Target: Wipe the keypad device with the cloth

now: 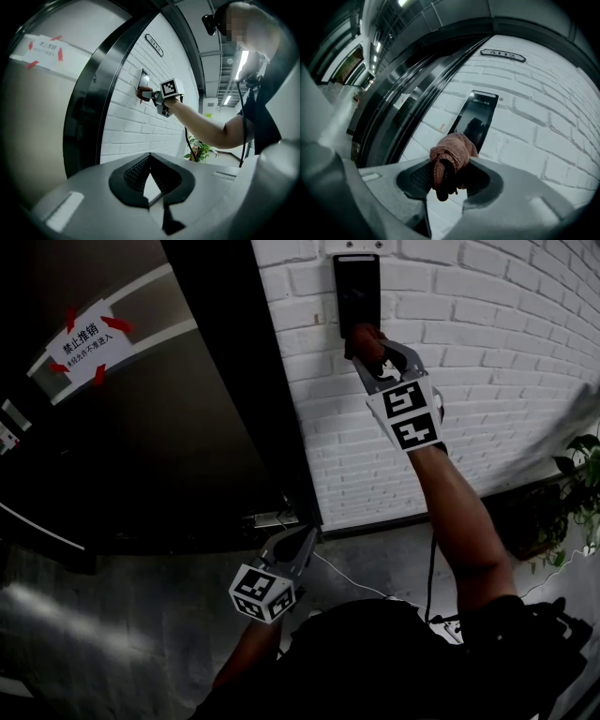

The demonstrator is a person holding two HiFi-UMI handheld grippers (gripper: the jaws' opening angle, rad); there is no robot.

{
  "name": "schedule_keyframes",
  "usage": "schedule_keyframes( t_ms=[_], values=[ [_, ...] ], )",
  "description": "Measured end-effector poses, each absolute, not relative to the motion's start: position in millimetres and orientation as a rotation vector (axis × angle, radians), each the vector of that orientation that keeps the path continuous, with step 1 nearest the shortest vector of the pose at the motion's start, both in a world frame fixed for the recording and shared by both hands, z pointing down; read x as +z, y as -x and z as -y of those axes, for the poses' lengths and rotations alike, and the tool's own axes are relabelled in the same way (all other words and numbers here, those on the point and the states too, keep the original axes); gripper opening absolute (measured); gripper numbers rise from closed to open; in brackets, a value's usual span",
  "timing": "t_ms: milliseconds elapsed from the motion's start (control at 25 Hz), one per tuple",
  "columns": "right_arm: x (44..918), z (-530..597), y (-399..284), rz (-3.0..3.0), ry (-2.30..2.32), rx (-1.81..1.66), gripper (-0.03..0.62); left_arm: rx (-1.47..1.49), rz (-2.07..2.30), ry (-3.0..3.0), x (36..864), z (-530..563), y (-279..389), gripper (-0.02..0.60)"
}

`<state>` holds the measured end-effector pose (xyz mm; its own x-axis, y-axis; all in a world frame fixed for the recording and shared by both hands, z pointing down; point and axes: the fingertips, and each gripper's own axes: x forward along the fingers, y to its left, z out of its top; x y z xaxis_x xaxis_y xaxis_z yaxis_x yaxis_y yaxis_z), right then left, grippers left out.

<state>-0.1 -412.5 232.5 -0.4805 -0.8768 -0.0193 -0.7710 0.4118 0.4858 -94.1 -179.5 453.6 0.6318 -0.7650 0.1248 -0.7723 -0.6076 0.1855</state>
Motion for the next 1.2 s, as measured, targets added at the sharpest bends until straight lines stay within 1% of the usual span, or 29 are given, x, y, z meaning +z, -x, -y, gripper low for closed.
schedule_keyframes(
  t_ms=[520, 840, 1080, 1200],
  values=[
    [254.7, 414.7, -0.2, 2.442, -1.391, -0.543, 0.141, 0.055, 1.255, -2.644, 450.6, 177.6, 90.1, 0.017],
    [283.0, 419.0, 2.2, 2.427, -1.312, -0.420, 0.140, 0.048, 1.264, -2.639, 451.1, 177.7, 93.0, 0.017],
    [269.6, 410.0, 5.2, 2.451, -1.306, -0.453, 0.140, 0.040, 1.264, -2.641, 450.7, 180.2, 92.6, 0.017],
    [249.0, 399.3, 3.0, 2.477, -1.319, -0.500, 0.140, 0.043, 1.263, -2.641, 451.1, 180.3, 92.6, 0.017]
  ],
)
